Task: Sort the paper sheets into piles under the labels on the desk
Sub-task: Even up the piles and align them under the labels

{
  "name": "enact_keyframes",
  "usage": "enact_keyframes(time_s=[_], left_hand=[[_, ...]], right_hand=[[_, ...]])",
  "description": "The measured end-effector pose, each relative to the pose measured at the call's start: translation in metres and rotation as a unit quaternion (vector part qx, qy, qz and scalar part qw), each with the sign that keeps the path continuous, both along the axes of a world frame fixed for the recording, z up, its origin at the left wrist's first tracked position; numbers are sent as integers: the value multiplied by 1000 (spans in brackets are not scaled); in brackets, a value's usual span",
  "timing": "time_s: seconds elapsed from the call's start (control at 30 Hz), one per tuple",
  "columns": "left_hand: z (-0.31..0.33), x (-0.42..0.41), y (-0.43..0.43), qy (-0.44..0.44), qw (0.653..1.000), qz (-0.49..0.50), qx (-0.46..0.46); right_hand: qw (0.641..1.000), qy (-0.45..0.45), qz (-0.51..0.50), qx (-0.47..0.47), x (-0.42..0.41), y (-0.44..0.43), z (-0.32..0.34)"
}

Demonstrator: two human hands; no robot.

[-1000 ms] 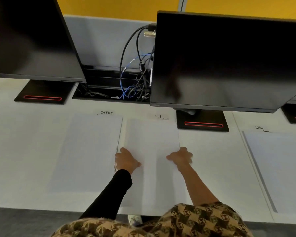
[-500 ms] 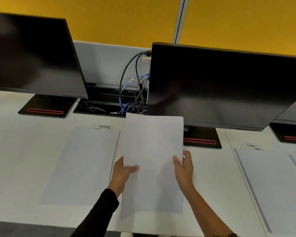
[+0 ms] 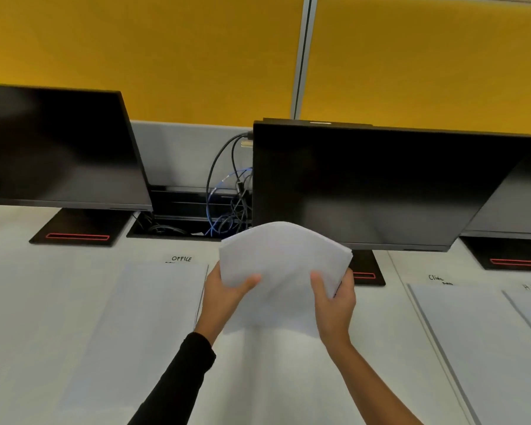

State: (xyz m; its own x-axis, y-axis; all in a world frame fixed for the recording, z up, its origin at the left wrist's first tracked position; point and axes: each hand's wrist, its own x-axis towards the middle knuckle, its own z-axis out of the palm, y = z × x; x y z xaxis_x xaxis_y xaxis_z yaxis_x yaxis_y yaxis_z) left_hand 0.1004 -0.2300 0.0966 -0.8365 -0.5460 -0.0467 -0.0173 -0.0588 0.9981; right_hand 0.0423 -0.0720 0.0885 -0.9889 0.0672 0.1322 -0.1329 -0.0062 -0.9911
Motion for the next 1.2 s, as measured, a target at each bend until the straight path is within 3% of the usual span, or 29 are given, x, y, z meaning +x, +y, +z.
enact_keyframes(time_s=[0.17,0.4,0.6,0.73,0.83,1.07,1.2], left_hand=[[21,-9,-3,68,995,64,24],[44,-25,5,95,979,178,32],[39,-26,3,73,985,146,62],[31,-17,-5,85,994,62,7],[24,-12,-13,63,998,11,-7],[27,-6,-6,93,994,59,3],[27,-6,1,106,992,70,14]], right_hand=[[998,0,-19,-59,-16,-4,23],[989,-91,-75,-92,-36,-13,46],[989,-69,-78,-103,-31,-17,45],[983,-78,-56,-158,-30,-16,43],[990,-28,-33,-135,-27,-15,34],[990,29,-81,-111,-18,-11,35],[987,0,-89,-134,-10,-11,32]])
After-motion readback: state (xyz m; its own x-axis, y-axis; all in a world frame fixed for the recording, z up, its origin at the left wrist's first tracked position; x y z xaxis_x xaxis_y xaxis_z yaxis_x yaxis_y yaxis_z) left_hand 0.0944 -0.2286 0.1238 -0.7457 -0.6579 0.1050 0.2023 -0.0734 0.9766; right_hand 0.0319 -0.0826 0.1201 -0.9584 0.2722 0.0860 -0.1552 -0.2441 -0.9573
